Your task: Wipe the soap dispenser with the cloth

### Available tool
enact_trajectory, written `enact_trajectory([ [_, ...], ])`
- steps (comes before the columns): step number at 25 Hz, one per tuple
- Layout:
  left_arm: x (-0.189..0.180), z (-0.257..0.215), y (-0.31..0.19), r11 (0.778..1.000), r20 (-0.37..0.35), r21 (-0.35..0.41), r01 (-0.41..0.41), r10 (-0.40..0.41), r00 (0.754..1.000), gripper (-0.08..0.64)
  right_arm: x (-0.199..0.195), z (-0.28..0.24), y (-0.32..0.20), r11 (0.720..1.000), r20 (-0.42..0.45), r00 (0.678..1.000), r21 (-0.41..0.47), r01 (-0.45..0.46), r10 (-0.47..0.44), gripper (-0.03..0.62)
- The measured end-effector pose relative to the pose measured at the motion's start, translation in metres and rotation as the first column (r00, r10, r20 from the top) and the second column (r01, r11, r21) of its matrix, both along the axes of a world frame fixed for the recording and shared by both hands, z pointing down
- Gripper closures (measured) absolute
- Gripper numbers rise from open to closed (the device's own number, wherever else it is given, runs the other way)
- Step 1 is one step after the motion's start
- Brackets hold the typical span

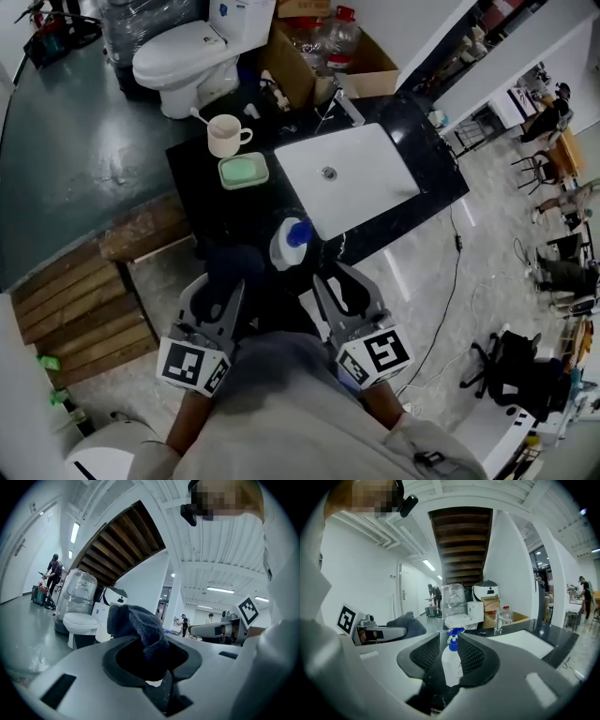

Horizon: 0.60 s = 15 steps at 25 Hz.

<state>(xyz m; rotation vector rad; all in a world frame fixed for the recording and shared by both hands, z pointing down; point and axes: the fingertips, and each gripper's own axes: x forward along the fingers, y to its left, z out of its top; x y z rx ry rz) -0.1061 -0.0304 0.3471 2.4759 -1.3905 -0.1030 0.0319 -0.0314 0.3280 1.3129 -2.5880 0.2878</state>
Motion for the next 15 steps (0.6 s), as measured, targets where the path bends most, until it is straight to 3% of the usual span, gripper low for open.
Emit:
enact_trajectory([
  [5, -0.003, 0.007, -0.01, 1.0, 0.012, -0.01, 0.017, -0.017, 1.0, 0.459, -0.013, 0.015, -0.017, 0.997, -0.055, 0.996, -0.027, 0.067, -0.068, 0.455],
  [9, -0.005, 0.011, -0.017, 1.0, 0.027, -0.017, 0.02, -0.019, 0.999, 0.459, -0.024, 0.028, -0.035, 0.993, -0.156, 0.981, -0.019, 0.116, -0.117, 0.453],
  [15, 0.008, 0.021, -0.03, 0.999, 0.05, -0.041, -0.005, 0.007, 0.999, 0.459, -0.029, 0.052, -0.058, 0.984, -0.184, 0.968, -0.078, 0.158, -0.17, 0.453],
])
